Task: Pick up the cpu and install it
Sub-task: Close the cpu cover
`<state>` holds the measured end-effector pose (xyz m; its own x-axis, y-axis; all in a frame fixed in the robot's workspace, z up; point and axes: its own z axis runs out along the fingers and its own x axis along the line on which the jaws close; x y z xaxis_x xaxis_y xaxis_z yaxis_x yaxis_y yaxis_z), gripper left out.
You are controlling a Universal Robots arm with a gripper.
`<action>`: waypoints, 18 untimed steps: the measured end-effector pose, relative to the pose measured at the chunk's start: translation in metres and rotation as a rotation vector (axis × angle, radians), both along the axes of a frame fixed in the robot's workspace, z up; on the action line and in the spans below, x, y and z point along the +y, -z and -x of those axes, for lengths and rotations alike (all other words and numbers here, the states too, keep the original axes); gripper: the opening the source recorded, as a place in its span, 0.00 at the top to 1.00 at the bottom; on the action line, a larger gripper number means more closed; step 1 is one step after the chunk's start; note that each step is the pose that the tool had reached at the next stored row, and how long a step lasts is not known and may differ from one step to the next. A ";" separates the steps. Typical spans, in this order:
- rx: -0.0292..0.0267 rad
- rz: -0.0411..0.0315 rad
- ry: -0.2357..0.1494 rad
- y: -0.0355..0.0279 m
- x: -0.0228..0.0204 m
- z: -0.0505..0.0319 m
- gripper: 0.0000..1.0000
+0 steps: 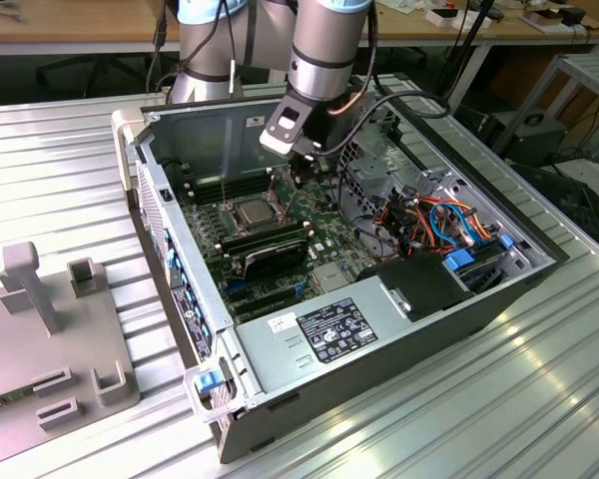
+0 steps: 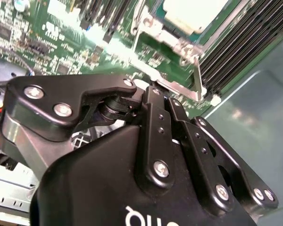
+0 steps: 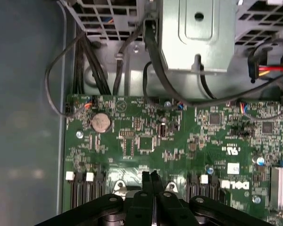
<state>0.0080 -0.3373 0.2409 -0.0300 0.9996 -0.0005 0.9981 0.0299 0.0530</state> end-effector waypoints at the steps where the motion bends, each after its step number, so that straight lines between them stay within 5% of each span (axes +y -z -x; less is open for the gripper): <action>1: -0.0007 -0.0001 0.000 0.0000 0.0000 0.0026 0.89; 12: -0.0102 0.0000 0.000 0.0000 0.0000 0.0379 0.89; 18: -0.0119 0.0000 0.000 0.0000 0.0000 0.0476 0.89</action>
